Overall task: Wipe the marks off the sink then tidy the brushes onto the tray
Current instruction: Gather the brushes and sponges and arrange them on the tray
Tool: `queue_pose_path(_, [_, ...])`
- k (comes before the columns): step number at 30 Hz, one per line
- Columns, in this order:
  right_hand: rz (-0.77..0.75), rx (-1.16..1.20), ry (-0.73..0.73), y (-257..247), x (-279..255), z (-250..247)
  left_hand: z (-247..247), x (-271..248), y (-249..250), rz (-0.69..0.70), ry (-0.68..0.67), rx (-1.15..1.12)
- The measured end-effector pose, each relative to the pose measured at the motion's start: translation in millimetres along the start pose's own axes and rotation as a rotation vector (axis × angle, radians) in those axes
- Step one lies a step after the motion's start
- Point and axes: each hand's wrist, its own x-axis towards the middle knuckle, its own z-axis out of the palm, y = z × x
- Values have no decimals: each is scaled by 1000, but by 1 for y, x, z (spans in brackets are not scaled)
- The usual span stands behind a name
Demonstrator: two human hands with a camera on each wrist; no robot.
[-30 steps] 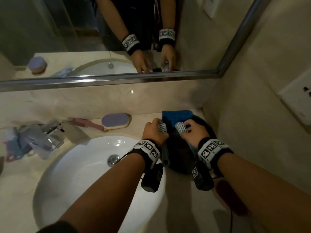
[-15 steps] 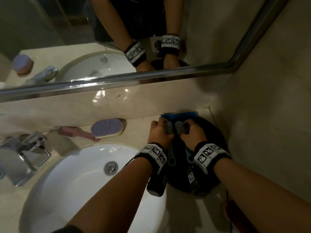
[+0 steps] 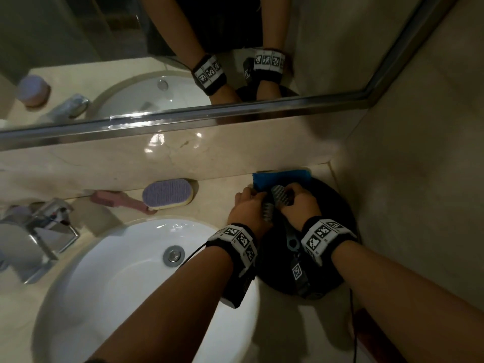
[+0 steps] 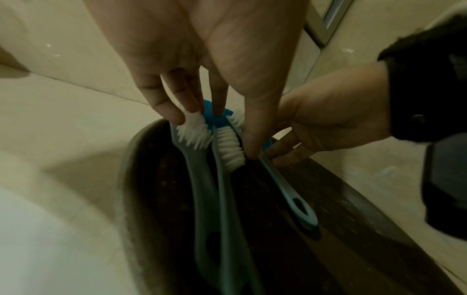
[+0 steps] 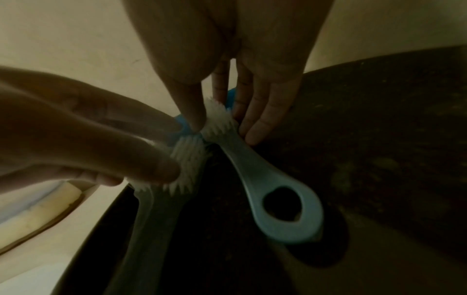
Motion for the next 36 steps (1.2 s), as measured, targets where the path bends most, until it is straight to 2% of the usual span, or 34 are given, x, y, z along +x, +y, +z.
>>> queue_pose_path(5, [3, 3, -33, 8, -4, 0, 2, -2, -2, 68, -20, 159])
queue_pose_path(17, [14, 26, -31, 12, -2, -3, 7, 6, 0, 114, -21, 363])
queue_pose_path(24, [4, 27, -16, 18, -2, -5, 6, 7, -3, 118, 7, 339])
queue_pose_path(27, [3, 58, 30, 16, 2, -6, 3, 7, -5, 138, 58, 246])
queue_pose_path(30, [1, 67, 27, 10, 6, -4, -3, 12, -9, 97, 91, 154])
queue_pose_path(36, [-6, 37, 8, 3, 9, 6, -5, 19, -16, 41, -6, 66])
